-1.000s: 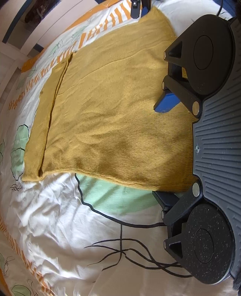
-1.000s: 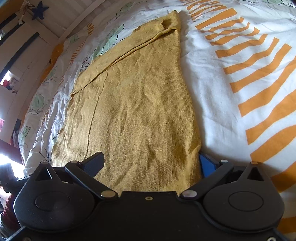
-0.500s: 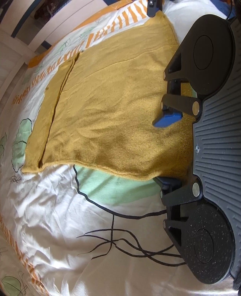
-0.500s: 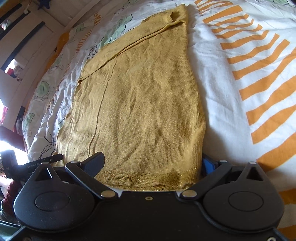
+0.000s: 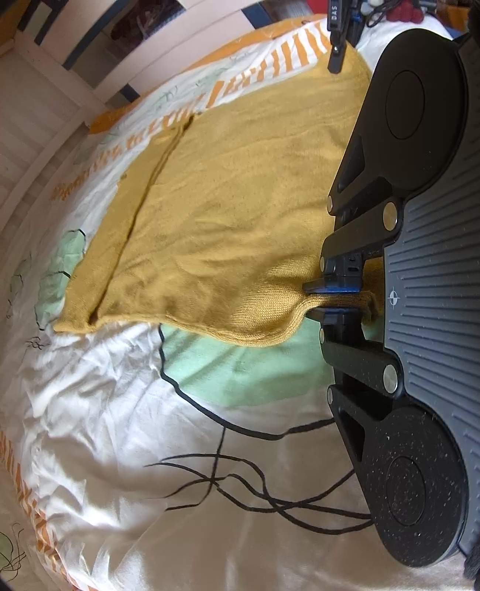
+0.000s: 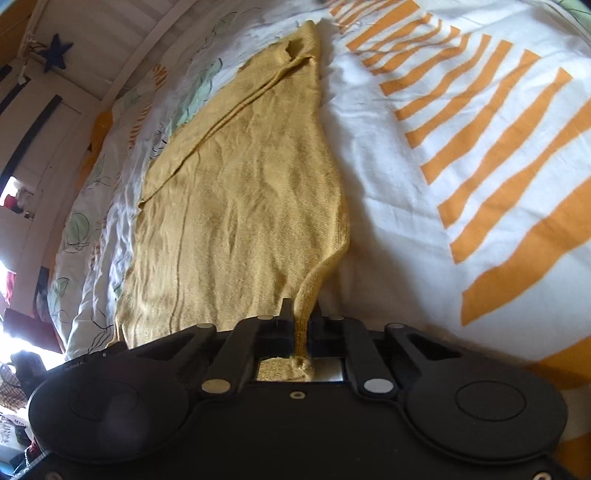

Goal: Fold small clothes
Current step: 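Lift the held hem with both tools, fold it toward the collar, open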

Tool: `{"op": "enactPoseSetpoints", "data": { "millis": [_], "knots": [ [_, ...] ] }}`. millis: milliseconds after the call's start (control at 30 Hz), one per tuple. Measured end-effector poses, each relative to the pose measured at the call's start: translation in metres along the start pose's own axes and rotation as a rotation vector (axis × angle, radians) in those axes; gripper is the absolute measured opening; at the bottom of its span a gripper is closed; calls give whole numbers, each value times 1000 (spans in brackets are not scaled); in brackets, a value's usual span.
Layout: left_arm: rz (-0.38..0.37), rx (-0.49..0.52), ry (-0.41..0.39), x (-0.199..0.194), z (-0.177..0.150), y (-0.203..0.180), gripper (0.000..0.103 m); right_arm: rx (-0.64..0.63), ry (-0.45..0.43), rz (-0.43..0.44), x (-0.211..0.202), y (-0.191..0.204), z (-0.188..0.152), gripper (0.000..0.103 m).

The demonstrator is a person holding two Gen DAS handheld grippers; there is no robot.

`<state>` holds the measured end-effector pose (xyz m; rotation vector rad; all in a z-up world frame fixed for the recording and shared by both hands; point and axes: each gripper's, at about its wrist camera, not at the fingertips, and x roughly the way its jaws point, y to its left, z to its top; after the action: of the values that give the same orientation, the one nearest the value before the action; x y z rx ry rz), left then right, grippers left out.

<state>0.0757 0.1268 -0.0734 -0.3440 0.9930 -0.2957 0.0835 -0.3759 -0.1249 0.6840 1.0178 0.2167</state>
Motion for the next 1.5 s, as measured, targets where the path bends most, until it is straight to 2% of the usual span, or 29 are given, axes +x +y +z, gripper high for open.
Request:
{"op": "enactPoseSetpoints", "data": {
  "millis": [300,633,767,1000,1267,1367,1500],
  "knots": [
    [-51,-10,-117,-24,30,-12,6,7,-134,149,-21,6,15,13],
    [-103,0,-262,-27,98,-29,4,-24,-265,258,-21,30,75,13],
    [-112,10,-296,-18,123,-34,4,-39,-304,267,-16,35,102,13],
    [-87,-16,-350,7,169,-29,4,-10,-366,280,3,33,155,13],
    [-41,-36,-396,57,219,-27,4,-9,-397,225,52,30,219,13],
    [-19,-42,-397,80,233,-27,4,-9,-397,204,73,28,238,13],
    [30,-61,-349,112,245,-21,4,3,-379,150,102,23,256,13]
  ]
}}
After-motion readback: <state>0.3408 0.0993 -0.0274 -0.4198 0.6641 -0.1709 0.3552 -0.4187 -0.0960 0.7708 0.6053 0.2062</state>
